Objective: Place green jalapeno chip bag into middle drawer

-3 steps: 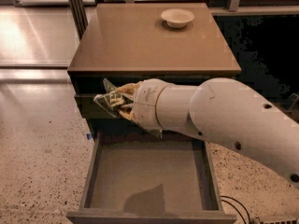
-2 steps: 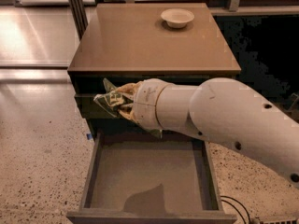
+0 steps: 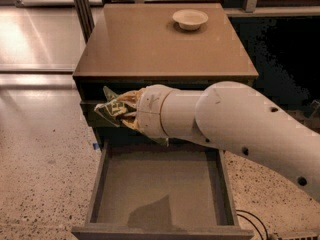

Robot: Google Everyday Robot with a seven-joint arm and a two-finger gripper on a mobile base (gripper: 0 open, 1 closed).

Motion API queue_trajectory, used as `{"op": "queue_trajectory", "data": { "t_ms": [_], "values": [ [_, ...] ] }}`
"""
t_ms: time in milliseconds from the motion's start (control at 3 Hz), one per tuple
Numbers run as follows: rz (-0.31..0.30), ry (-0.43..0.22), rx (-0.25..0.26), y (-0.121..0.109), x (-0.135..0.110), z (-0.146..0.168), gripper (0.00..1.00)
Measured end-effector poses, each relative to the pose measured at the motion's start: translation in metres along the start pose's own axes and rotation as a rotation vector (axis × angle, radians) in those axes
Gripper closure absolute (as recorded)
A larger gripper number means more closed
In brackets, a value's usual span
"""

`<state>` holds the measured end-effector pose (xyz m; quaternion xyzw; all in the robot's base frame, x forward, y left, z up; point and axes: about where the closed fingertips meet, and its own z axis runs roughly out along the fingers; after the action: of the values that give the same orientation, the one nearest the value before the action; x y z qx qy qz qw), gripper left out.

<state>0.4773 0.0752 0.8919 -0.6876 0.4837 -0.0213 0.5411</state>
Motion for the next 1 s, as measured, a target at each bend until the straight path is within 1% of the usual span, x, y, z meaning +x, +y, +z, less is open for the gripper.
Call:
{"op": "queue_trajectory", "data": {
  "t_ms": [333, 1000],
  "values": [
    [0.037, 0.001, -0.021, 0.034, 0.026, 0.019, 1.0],
    [0.068, 0.032, -0.068, 0.122, 0.084, 0.053, 1.0]
  ]
}}
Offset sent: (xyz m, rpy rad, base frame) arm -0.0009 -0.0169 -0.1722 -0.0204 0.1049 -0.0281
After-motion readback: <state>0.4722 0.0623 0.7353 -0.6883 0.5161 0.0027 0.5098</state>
